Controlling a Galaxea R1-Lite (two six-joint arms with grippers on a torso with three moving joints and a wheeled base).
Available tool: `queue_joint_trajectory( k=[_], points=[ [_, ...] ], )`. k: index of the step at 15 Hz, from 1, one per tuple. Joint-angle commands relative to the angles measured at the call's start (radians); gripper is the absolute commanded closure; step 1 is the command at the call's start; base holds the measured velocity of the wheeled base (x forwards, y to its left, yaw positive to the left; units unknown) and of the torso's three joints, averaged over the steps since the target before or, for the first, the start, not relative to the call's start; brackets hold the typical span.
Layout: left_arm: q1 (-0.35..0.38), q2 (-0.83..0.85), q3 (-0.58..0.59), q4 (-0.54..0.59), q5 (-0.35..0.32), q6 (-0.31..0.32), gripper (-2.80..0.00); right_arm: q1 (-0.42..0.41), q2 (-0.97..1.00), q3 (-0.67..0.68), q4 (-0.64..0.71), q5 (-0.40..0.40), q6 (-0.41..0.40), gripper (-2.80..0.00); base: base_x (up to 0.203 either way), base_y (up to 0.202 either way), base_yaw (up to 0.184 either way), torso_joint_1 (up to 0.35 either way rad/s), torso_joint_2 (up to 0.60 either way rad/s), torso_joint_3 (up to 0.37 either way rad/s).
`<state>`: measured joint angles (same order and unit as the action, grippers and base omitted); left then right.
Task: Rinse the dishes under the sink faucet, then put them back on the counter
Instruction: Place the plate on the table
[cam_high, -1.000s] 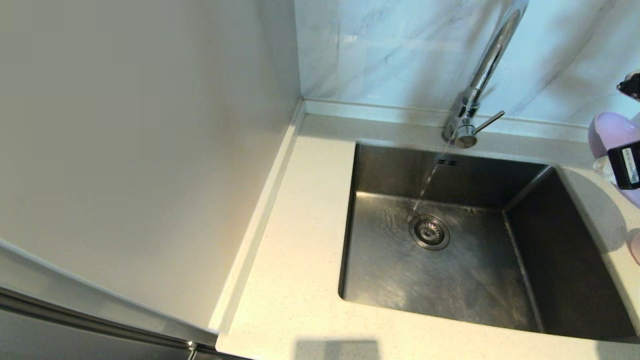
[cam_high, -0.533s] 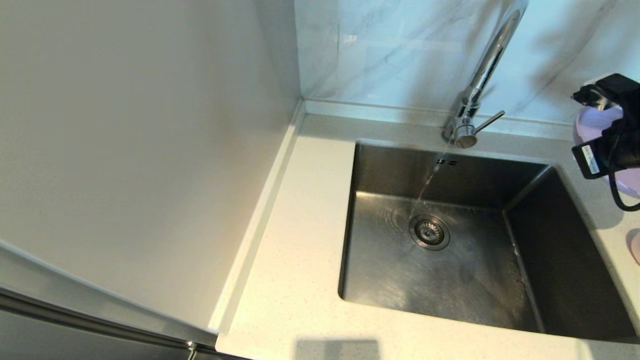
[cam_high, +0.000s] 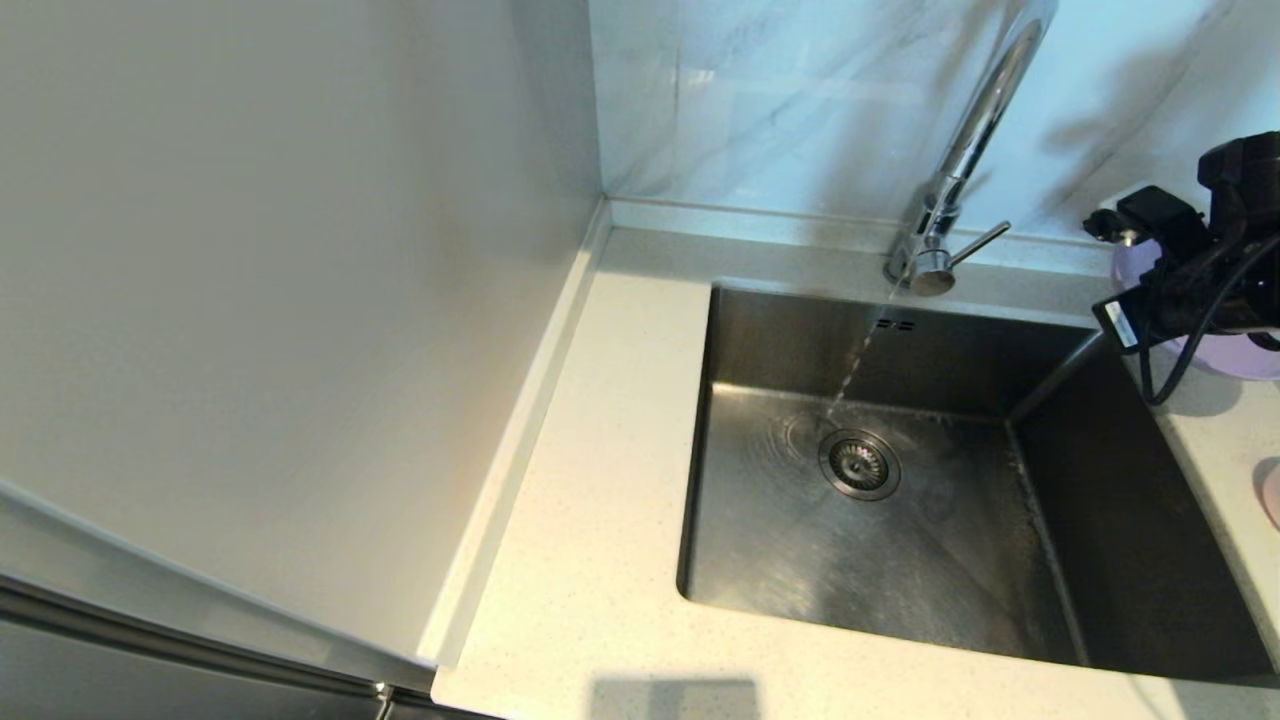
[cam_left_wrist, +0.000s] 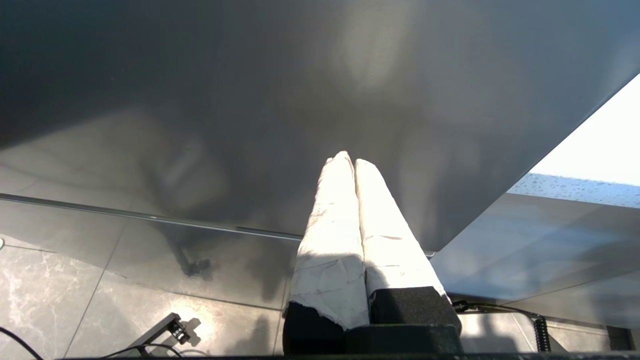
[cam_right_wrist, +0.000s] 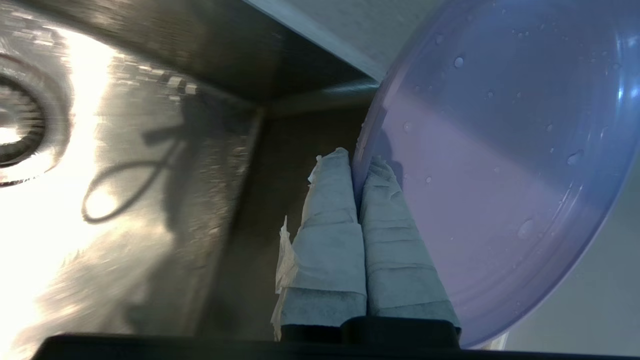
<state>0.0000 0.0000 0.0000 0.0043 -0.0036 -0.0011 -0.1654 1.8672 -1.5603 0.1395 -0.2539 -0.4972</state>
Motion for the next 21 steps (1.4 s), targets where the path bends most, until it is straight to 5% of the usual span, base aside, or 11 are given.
queue_joint_trajectory(
  k=[1,17,18,21],
  points=[
    [0.0,0.0,0.0,0.0,0.001,0.0,0.0,-0.055,0.113,-0.017,-0.053,-0.003,-0.038,0.0,0.0,0.0,0.0,0.0,0.0,0.0],
    [0.0,0.0,0.0,0.0,0.001,0.0,0.0,-0.109,0.232,-0.093,-0.123,-0.002,-0.129,0.0,0.0,0.0,0.0,0.0,0.0,0.0],
    [0.0,0.0,0.0,0.0,0.001,0.0,0.0,-0.108,0.23,-0.093,-0.123,-0.001,-0.125,-2.8,0.0,0.0,0.0,0.0,0.0,0.0],
    [0.0,0.0,0.0,0.0,0.001,0.0,0.0,-0.109,0.228,-0.099,-0.126,0.001,-0.12,-2.8,0.0,0.0,0.0,0.0,0.0,0.0]
  ],
)
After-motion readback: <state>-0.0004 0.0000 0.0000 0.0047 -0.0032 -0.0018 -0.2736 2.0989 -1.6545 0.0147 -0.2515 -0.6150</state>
